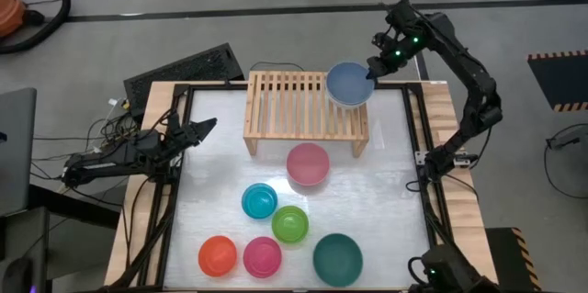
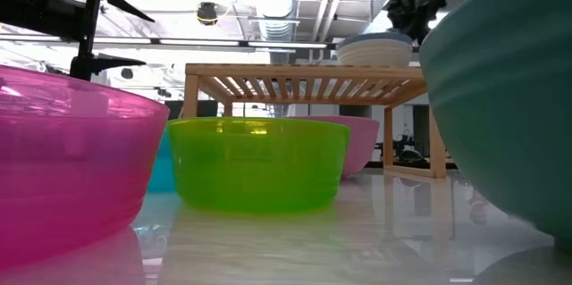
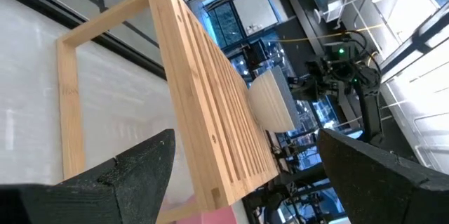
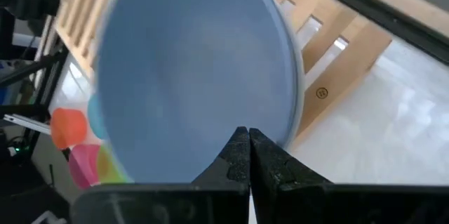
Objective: Place and stack bowls onto a shelf
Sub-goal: Stack the dark blue bowl on top of the white bowl on the shelf, then stack the dark green bowl on top of the dark blue bowl on the shelf
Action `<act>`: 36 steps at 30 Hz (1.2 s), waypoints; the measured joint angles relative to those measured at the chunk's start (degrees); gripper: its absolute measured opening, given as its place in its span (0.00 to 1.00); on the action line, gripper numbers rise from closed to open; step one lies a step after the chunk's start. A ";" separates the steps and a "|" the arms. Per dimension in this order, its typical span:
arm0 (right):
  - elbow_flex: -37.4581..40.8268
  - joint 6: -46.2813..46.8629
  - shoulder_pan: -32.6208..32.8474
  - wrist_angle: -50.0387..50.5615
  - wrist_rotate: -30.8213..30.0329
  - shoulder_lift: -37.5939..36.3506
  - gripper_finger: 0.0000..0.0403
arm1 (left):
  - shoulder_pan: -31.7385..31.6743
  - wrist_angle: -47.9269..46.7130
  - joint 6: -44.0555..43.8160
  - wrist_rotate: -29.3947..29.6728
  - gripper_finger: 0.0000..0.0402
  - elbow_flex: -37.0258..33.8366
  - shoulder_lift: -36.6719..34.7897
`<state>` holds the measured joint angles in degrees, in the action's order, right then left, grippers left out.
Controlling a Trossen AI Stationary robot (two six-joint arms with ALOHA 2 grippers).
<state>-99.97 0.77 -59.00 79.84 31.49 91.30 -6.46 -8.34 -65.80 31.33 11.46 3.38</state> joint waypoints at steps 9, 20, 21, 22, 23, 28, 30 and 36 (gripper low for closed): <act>-0.18 1.60 -0.20 -0.88 0.12 -2.36 0.09 | 0.01 0.00 -0.02 0.02 0.83 0.00 0.00; -4.74 4.05 10.36 4.67 1.53 -13.26 0.14 | 0.01 0.00 0.04 0.50 0.83 0.00 0.00; -4.72 5.00 13.05 5.63 1.35 -13.94 0.14 | 0.00 0.00 0.02 0.50 0.83 0.00 0.00; -4.72 6.16 15.59 6.33 1.30 -14.60 0.14 | 0.01 0.00 0.02 0.50 0.83 0.00 0.00; -4.72 7.82 18.50 6.77 1.06 -15.34 0.14 | 0.00 0.00 0.02 0.50 0.83 0.00 0.00; -4.72 19.21 33.21 6.77 -5.77 -18.00 0.14 | 0.02 0.00 0.13 0.55 0.83 0.00 0.00; -4.72 24.62 38.85 6.76 -9.02 -18.35 0.14 | 0.02 0.00 0.13 0.52 0.83 0.00 0.00; -4.63 38.52 57.30 6.77 -16.55 -18.61 0.14 | 0.02 -0.02 0.10 -1.78 0.83 0.00 0.00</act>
<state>-104.60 39.29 -1.70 86.61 14.95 72.69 -6.44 -8.36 -65.71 29.55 11.46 3.38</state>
